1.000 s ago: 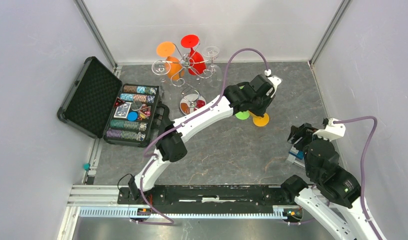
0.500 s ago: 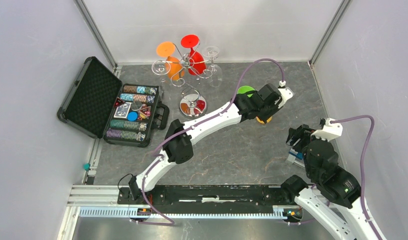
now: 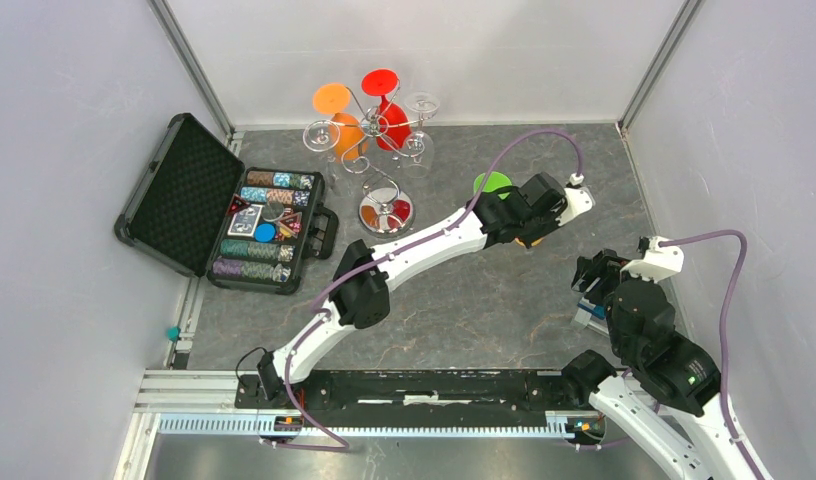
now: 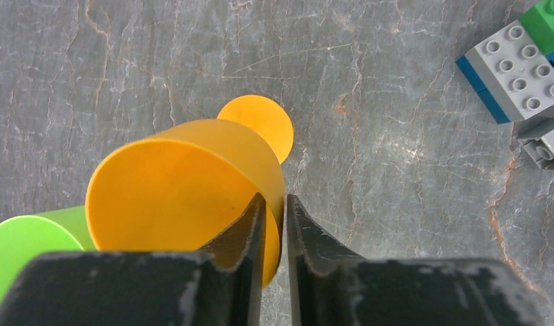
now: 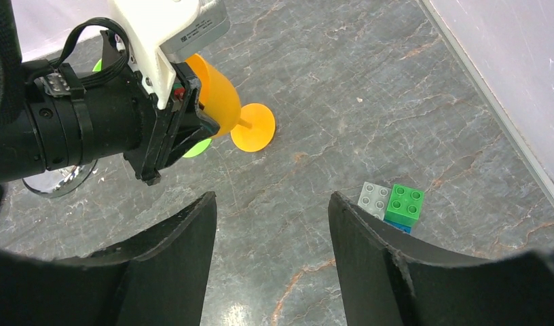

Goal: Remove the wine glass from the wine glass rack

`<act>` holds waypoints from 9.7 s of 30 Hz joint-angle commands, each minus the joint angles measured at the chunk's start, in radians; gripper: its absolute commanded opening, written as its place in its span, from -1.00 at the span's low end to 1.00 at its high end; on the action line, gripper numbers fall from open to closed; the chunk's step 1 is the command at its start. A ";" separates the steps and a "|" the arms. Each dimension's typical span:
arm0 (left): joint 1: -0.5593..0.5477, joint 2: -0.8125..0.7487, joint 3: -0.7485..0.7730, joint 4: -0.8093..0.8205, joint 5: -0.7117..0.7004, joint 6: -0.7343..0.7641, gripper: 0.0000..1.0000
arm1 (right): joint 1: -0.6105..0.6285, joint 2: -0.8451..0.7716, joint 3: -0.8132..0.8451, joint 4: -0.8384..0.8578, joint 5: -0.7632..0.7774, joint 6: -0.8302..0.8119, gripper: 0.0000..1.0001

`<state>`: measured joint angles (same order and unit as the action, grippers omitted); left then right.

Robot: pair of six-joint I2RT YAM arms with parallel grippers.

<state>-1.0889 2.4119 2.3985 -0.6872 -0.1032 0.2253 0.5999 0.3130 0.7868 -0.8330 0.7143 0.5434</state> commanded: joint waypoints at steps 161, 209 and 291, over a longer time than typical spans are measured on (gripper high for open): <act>1.048 -1.154 -0.972 0.250 0.308 -0.853 -0.83 | -0.529 0.745 0.240 0.417 -0.362 -0.255 0.15; 1.063 -1.131 -1.054 0.683 0.630 -1.189 -0.96 | -0.529 0.638 0.178 0.469 -0.617 -0.268 0.45; 1.029 -1.737 -1.491 0.503 1.050 -1.479 -0.60 | 0.521 1.088 -0.077 2.038 -0.727 -0.419 -1.00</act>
<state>-0.0616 0.6926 0.8650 -0.2596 0.9215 -1.2270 1.1240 1.4410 0.7223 1.0622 -0.0860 0.0822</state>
